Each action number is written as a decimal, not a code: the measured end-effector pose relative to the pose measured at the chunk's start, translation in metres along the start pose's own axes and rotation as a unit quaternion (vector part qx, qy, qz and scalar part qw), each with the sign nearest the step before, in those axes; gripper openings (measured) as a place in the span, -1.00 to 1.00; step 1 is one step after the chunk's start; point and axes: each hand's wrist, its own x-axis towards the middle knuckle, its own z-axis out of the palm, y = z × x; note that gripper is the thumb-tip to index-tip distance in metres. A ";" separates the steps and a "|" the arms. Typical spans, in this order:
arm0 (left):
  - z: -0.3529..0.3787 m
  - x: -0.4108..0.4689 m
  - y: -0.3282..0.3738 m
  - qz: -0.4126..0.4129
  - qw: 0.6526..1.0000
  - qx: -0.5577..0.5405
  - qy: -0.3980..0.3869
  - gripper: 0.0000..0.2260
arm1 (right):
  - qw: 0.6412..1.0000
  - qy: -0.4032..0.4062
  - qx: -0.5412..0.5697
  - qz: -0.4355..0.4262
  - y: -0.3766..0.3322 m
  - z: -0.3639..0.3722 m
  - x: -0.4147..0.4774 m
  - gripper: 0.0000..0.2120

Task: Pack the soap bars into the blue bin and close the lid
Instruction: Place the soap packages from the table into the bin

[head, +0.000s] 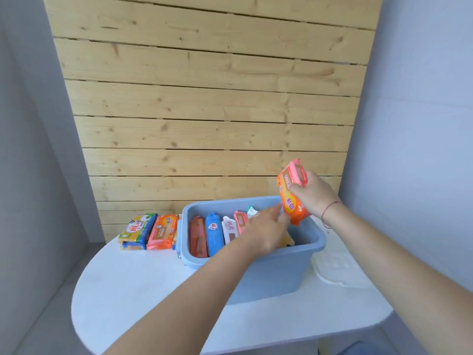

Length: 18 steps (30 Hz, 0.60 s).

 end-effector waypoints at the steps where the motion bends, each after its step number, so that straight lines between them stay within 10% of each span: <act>1: 0.003 0.002 -0.005 -0.011 0.995 0.098 -0.035 -0.66 | 0.999 -0.008 -0.043 0.002 0.006 -0.003 0.002 -0.62; 12: 0.001 0.007 -0.022 0.033 0.929 0.334 -0.159 -0.58 | 0.944 -0.007 -0.316 -0.099 0.024 0.051 -0.010 -0.75; 18: -0.004 0.001 -0.016 0.018 0.938 0.299 -0.173 -0.58 | 0.911 -0.148 -0.378 -0.064 0.018 0.052 -0.017 -0.68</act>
